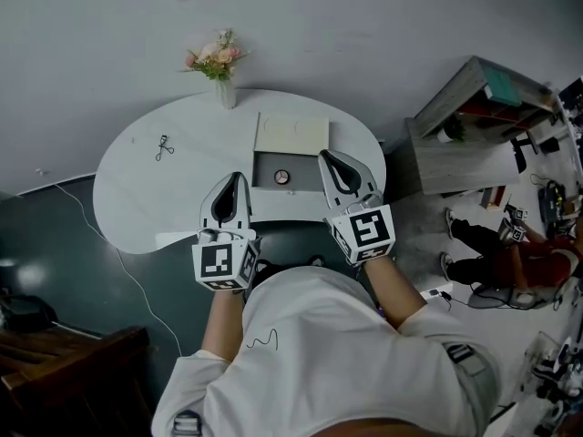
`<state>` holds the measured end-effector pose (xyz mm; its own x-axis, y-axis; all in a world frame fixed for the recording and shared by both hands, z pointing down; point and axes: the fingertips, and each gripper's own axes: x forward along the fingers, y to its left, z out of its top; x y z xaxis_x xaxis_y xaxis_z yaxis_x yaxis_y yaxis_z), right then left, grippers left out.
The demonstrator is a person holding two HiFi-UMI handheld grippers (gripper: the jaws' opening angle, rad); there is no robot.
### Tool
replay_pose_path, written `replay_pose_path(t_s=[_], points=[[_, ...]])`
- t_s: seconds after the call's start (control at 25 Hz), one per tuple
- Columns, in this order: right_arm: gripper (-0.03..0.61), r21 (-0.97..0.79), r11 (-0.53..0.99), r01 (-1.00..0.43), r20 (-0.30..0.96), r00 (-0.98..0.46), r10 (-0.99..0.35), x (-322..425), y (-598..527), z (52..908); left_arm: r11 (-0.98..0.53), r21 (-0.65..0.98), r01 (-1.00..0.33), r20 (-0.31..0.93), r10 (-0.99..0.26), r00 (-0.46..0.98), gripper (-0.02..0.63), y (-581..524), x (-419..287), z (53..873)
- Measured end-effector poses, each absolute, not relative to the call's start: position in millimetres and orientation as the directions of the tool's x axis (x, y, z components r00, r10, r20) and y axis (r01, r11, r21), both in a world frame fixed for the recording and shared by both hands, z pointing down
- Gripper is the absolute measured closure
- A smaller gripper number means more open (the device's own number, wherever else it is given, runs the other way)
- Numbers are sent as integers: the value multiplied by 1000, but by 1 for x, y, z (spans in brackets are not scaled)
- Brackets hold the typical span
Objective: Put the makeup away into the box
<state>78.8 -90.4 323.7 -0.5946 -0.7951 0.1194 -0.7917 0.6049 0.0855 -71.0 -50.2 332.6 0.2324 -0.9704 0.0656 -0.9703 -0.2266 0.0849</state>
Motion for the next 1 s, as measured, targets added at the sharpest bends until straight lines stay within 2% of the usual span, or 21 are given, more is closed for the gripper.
replay_pose_path(t_s=[1.0], points=[[581,106,574,-812,197,-549,-813,85,-82,352,-267,84,-960,118,-954,276,592,-51,-68,353]])
